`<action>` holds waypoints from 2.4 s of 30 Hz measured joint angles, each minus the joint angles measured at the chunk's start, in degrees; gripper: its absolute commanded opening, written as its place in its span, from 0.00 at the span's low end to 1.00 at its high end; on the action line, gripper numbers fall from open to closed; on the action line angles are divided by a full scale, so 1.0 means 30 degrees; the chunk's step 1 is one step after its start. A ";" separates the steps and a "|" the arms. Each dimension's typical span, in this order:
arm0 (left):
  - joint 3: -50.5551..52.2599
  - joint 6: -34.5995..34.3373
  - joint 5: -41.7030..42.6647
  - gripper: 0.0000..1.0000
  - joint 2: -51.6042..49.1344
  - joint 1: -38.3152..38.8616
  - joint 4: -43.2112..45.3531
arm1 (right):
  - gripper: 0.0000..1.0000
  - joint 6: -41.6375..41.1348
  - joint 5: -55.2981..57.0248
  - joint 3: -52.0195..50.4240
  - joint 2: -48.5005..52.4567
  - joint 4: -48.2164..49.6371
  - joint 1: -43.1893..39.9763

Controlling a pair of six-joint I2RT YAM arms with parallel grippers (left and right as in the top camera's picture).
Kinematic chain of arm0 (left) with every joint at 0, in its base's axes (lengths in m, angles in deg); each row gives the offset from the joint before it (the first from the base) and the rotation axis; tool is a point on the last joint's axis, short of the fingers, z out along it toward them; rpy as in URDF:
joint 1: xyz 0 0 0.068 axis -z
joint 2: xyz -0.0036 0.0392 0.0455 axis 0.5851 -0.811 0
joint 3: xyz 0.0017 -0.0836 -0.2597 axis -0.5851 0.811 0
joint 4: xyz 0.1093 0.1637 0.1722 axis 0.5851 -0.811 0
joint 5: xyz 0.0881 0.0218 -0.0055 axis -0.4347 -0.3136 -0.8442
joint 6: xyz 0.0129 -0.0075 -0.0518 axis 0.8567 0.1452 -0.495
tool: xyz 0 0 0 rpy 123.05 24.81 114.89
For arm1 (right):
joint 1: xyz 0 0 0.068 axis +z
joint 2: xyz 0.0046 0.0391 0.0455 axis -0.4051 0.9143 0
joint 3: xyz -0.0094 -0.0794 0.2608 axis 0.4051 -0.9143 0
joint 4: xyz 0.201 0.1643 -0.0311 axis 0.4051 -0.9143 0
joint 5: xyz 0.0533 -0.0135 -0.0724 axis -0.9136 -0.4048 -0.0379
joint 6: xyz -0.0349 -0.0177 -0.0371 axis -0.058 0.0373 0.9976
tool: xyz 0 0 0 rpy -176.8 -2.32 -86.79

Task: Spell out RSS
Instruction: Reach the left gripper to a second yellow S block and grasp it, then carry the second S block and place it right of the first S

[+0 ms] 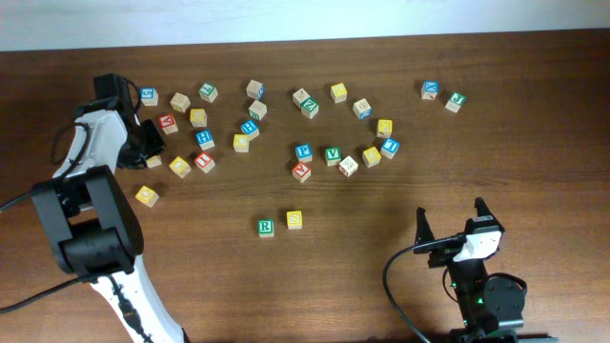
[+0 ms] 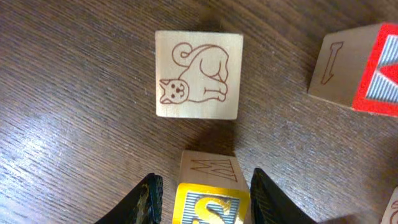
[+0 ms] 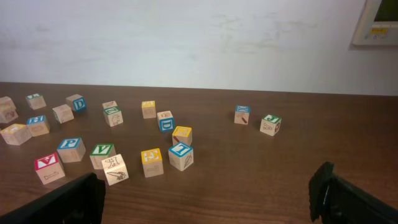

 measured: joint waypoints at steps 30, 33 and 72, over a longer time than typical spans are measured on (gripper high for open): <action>-0.0816 0.0372 0.9544 0.00 0.5289 0.9129 -0.8451 | 0.98 -0.0007 -0.0007 0.0000 0.0007 0.0000 0.0000; 0.0160 0.0262 0.9347 0.01 0.5289 1.3172 -0.6972 | 0.98 0.0015 -0.0007 0.0000 0.0000 0.0000 0.0000; 0.8342 -1.0360 -0.1923 0.02 0.5289 1.8214 0.2076 | 0.98 -0.0007 0.0000 0.0000 0.0000 0.0000 0.0000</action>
